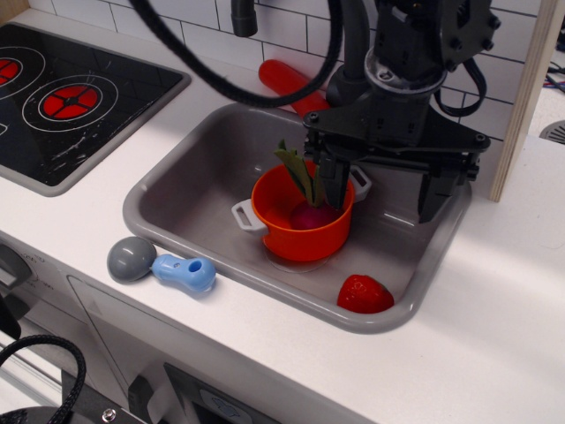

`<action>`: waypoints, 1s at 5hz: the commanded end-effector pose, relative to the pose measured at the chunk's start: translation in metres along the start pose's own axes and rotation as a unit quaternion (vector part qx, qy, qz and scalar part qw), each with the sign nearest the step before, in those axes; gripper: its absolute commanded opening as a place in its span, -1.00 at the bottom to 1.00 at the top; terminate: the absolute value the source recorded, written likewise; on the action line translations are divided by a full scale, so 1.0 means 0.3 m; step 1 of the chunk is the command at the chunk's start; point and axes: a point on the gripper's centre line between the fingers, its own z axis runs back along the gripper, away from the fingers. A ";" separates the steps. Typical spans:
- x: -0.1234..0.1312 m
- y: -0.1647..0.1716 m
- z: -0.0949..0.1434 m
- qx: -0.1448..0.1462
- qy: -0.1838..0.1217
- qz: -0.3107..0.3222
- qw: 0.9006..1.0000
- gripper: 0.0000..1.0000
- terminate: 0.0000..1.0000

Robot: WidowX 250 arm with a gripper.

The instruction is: Take beet from pot sink

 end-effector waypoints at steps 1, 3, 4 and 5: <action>0.000 0.000 0.000 0.000 0.000 0.000 1.000 1.00 -1.00; 0.121 0.064 -0.041 -0.001 -0.024 0.035 0.999 1.00 -1.00; 0.174 0.110 -0.042 0.003 -0.042 0.050 0.998 1.00 -1.00; 0.225 0.162 -0.041 -0.001 -0.051 0.082 0.995 1.00 -1.00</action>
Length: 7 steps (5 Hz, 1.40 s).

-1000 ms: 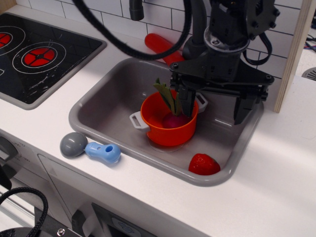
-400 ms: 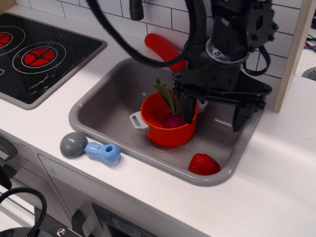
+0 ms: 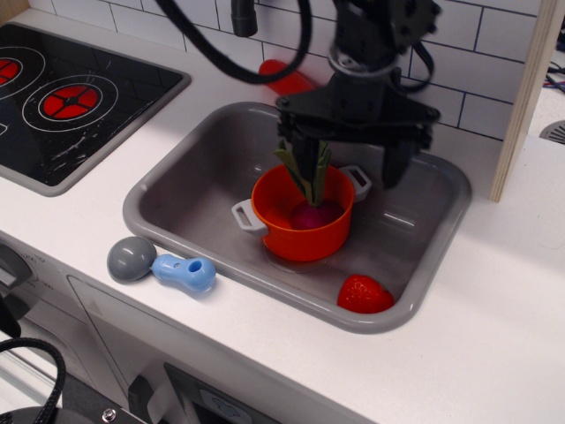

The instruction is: Take beet from pot sink

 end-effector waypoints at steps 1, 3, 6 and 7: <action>0.105 0.045 -0.022 -0.003 -0.031 0.039 0.999 1.00 -1.00; 0.107 0.059 -0.114 0.032 -0.048 0.047 0.997 1.00 -1.00; 0.113 0.046 -0.109 0.011 -0.049 0.055 0.997 -1.00 -1.00; 0.126 0.035 -0.075 -0.003 -0.056 0.069 0.996 -1.00 -1.00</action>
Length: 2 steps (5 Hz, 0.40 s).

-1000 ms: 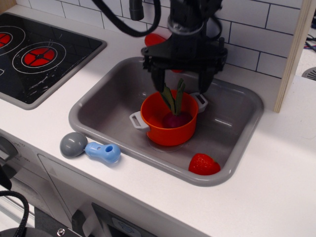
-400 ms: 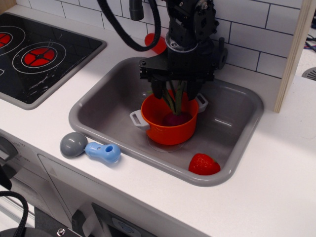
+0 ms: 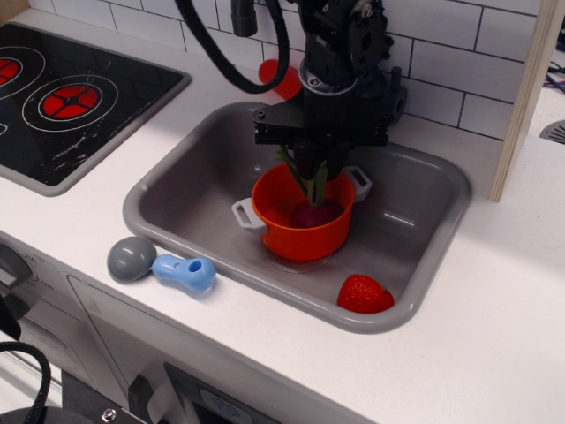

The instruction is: Take beet from pot sink

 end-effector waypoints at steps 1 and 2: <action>0.063 -0.005 0.161 -0.055 -0.023 0.040 0.997 -1.00 -1.00; 0.072 0.045 0.259 -0.094 -0.014 0.046 0.994 -1.00 -1.00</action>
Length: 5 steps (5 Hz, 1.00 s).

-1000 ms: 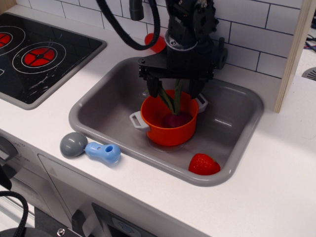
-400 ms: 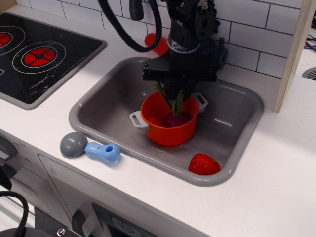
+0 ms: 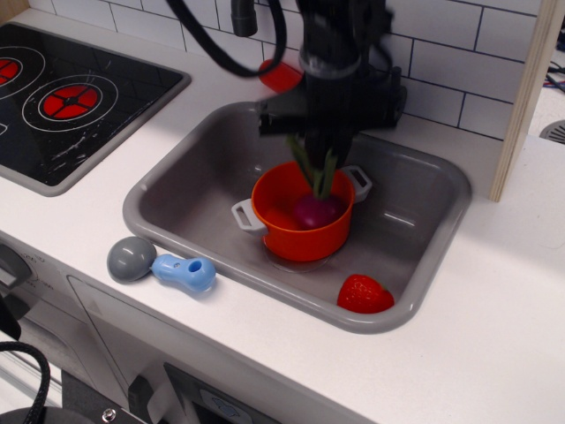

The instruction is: Take beet from pot sink

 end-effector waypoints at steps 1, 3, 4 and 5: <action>0.050 0.107 0.202 -0.053 -0.018 0.001 0.998 -1.00 -1.00; 0.075 0.286 0.173 -0.012 0.009 -0.048 0.999 -1.00 -1.00; 0.082 0.346 0.139 0.001 0.015 -0.067 0.998 -1.00 -1.00; 0.069 0.385 0.099 0.015 0.005 -0.087 0.996 -1.00 -1.00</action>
